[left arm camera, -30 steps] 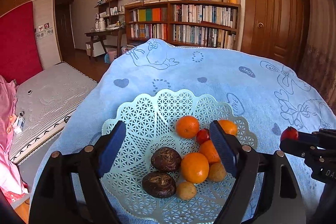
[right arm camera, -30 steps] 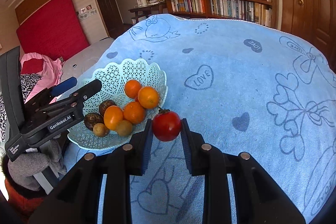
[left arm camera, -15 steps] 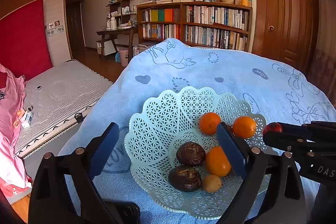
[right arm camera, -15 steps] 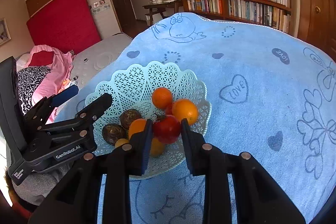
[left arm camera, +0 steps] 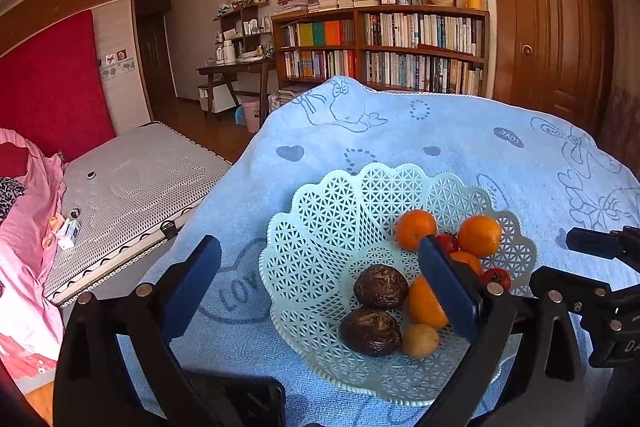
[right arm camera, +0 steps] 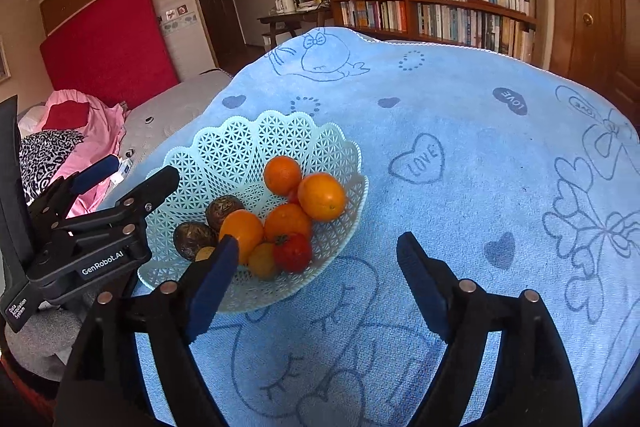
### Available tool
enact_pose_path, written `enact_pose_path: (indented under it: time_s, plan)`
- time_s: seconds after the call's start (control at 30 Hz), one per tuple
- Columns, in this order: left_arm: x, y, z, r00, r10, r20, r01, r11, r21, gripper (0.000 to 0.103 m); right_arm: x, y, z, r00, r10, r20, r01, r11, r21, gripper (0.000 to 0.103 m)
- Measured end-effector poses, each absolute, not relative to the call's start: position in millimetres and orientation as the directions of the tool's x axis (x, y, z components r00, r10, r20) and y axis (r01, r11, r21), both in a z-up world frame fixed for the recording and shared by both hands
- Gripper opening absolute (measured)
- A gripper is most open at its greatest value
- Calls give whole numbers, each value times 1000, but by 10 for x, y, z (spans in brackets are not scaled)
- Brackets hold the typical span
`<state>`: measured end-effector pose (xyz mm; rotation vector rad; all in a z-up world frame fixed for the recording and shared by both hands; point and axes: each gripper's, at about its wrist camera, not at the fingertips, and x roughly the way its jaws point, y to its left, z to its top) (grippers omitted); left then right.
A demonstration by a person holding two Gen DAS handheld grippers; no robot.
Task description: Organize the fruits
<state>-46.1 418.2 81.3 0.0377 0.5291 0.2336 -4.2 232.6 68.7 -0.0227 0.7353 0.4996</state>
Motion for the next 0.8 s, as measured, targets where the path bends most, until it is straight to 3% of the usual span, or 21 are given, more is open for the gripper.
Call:
enact_pose_path:
  time_s: [0.23, 0.4, 0.6, 0.8]
  plan:
    - [-546, 4163, 821, 840, 240, -487, -216, 971, 106, 100, -190, 2326, 704, 659, 433, -615, -471, 875, 111, 98]
    - [-629, 4169, 827, 841, 254, -478, -228, 967, 113, 100, -245, 2358, 727, 676, 427, -600, -479, 874, 82, 98]
    - [-684, 4191, 825, 838, 267, -475, -239, 964, 120, 100, -196, 2324, 724, 646, 462, -608, -478, 865, 150, 98]
    - [-724, 4220, 809, 836, 274, -475, -249, 961, 117, 100, -255, 2387, 731, 699, 388, -601, -451, 891, 51, 98]
